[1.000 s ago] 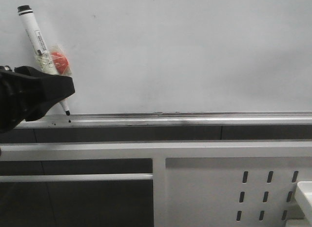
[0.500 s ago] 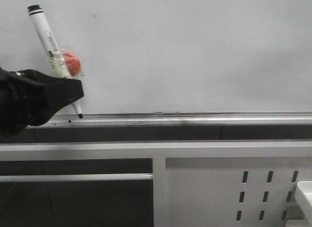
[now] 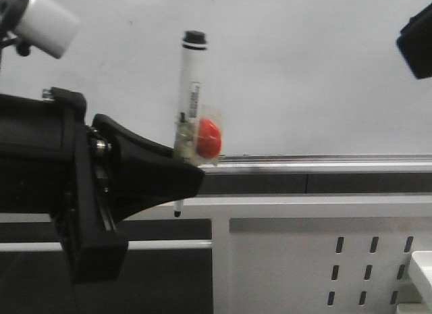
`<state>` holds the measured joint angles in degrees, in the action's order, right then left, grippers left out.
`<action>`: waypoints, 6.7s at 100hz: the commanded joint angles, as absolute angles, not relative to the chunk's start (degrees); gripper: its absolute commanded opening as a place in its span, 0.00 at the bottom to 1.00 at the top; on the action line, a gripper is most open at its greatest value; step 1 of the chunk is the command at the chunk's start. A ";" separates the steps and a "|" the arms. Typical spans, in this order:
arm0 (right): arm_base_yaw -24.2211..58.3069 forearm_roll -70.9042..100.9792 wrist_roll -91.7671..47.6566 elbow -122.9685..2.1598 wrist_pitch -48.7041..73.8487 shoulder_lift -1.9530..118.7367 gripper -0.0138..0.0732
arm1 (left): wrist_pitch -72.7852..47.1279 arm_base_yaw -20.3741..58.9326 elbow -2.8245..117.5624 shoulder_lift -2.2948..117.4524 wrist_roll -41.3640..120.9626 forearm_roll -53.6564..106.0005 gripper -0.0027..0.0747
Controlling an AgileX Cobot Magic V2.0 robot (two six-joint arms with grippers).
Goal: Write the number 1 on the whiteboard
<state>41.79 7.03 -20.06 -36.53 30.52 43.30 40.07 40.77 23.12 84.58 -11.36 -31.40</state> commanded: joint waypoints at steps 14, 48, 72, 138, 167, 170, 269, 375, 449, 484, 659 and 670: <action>46.67 6.63 -22.00 -42.16 26.03 48.10 0.72 | 5.76 47.19 34.78 75.48 -11.28 -39.74 0.01; 49.48 4.77 -22.00 -45.67 21.41 54.84 0.73 | -2.61 56.71 39.54 73.98 -10.91 -46.27 0.01; 49.57 4.28 -22.00 -46.13 21.43 57.08 0.73 | -1.58 57.58 39.72 72.36 -10.91 -46.50 0.01; 49.57 4.07 -22.00 -46.23 19.76 57.70 0.51 | -1.93 57.58 40.80 70.61 -10.91 -48.26 0.01; 49.57 4.07 -22.00 -46.23 19.75 57.70 0.08 | -2.01 57.58 40.80 70.61 -10.91 -48.26 0.01; 49.57 4.07 -22.00 -46.23 19.66 57.70 0.08 | -2.06 57.58 40.80 70.61 -10.91 -48.26 0.01; 42.70 4.47 -21.89 -45.75 18.03 55.39 0.08 | -4.39 42.48 31.96 47.66 -21.64 -36.42 0.34; 39.15 4.43 -21.89 -38.09 3.02 49.37 0.08 | -0.35 32.78 25.54 41.34 -28.34 -26.26 0.01; 34.90 3.29 -21.89 -38.09 -2.24 52.78 0.08 | 35.75 8.31 13.70 40.84 -29.17 -14.53 0.01; 33.17 3.98 -21.89 -37.96 0.68 59.97 0.08 | 36.97 8.31 13.70 40.84 -29.17 -14.53 0.01; 50.73 4.15 -24.09 -61.87 33.56 66.47 0.08 | 42.08 26.23 23.64 59.48 -39.44 -70.37 0.44; 50.73 4.15 -24.09 -61.87 33.96 66.47 0.08 | 40.51 27.71 23.64 59.83 -35.69 -65.28 0.44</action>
